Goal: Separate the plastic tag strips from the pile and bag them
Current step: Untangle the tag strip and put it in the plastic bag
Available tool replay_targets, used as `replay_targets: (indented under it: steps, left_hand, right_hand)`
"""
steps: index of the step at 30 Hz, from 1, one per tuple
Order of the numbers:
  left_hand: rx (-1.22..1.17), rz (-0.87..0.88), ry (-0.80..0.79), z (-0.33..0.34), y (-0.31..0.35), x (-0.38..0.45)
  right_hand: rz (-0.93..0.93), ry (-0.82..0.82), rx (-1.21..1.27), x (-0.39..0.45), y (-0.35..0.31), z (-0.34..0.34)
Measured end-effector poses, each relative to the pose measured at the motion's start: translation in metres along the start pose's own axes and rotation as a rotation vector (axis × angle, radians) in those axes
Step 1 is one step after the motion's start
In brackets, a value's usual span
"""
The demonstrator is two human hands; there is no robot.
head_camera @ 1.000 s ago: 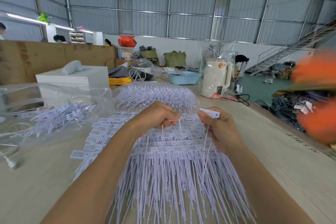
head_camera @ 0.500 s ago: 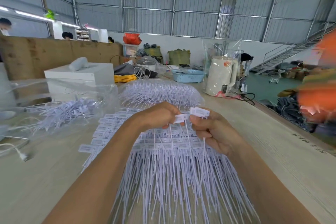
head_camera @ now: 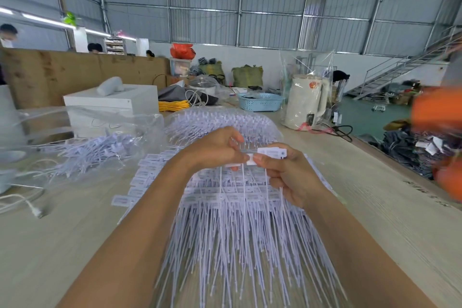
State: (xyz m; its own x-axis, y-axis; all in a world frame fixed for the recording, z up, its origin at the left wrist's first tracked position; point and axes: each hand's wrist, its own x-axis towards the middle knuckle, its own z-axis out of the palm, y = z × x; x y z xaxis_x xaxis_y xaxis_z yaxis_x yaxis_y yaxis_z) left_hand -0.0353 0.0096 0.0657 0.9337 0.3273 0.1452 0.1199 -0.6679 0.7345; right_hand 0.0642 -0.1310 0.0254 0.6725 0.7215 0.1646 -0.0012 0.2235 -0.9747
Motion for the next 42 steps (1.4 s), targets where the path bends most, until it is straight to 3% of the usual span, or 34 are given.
replay_targets:
  steps: [5, 12, 19, 24, 29, 32, 35, 42]
  left_hand:
    - [-0.118, -0.001, -0.008, -0.001, -0.008, -0.004]
    - [-0.169, -0.023, 0.052, 0.004, -0.004, 0.000]
    - [-0.260, -0.109, 0.039, 0.007, -0.003, 0.002]
    - [-0.361, -0.211, -0.028, 0.006, -0.005, 0.003]
    - [-0.407, -0.257, -0.112, 0.005, -0.007, 0.003]
    - [-0.470, -0.211, -0.224, -0.003, -0.006, -0.001]
    - [-0.433, -0.144, -0.197, -0.008, -0.004, -0.003]
    - [-0.322, -0.033, -0.141, 0.000, -0.006, -0.002]
  right_hand:
    - [-0.004, 0.036, 0.042, 0.002, 0.001, -0.003]
    - [-0.002, -0.044, -0.101, 0.000, 0.003, -0.004]
    - [-0.181, 0.029, -0.159, 0.002, 0.006, -0.001]
    - [-0.358, 0.042, -0.333, 0.003, 0.008, 0.003]
    - [-0.301, 0.061, -0.311, 0.007, 0.011, 0.004]
    - [-0.220, 0.204, -0.311, 0.008, 0.010, -0.005]
    - [-0.071, 0.278, -0.092, 0.005, -0.001, -0.019]
    - [-0.043, 0.104, 0.091, -0.002, -0.023, -0.018]
